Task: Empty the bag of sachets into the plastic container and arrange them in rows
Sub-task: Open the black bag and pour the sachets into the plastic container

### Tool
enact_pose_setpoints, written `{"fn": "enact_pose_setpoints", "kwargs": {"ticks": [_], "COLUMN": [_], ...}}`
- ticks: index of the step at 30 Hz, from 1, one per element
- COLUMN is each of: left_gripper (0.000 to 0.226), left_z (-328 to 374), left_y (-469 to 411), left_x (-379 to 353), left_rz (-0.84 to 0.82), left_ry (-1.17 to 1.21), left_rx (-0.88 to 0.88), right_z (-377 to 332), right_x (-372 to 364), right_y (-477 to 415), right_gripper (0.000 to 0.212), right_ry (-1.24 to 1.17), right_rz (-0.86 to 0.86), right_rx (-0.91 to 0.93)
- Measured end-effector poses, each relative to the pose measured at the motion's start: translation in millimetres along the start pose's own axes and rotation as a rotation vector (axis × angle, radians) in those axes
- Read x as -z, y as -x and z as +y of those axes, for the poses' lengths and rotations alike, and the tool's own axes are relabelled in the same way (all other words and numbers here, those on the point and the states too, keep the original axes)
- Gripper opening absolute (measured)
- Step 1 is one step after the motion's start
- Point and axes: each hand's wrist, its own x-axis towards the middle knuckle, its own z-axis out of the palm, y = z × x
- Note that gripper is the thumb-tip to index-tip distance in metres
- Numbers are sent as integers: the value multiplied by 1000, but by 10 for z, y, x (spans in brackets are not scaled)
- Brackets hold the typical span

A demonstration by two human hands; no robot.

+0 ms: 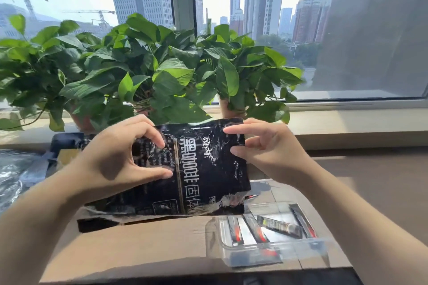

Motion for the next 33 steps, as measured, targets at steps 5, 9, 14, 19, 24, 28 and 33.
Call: {"fn": "enact_pose_setpoints", "kwargs": {"ticks": [5,9,14,19,24,28,33], "left_gripper": [44,48,51,49,42,40,51], "left_z": [86,100,45,-13,-98,-264,-545], "left_y": [-256,-360,-361,-310,-132,189,757], "left_x": [-304,-516,-565,-626,-621,-580,-679], "left_rz": [-127,-199,-212,-214,-193,-106,50], "left_ry": [89,97,133,91,102,98,385], "left_rx": [41,73,112,171,184,290,680], "right_z": [309,505,513,505,536,558,590], "right_x": [13,23,132,64,-33,-88,-90], "right_y": [280,390,329,265,264,253,257], "right_gripper": [36,26,19,23,24,24,26], "right_ry": [-99,-32,-25,-81,-107,-81,-70], "right_rz": [101,121,13,-27,24,43,29], "right_rx": [-142,-208,-263,-281,-227,-201,-183]}}
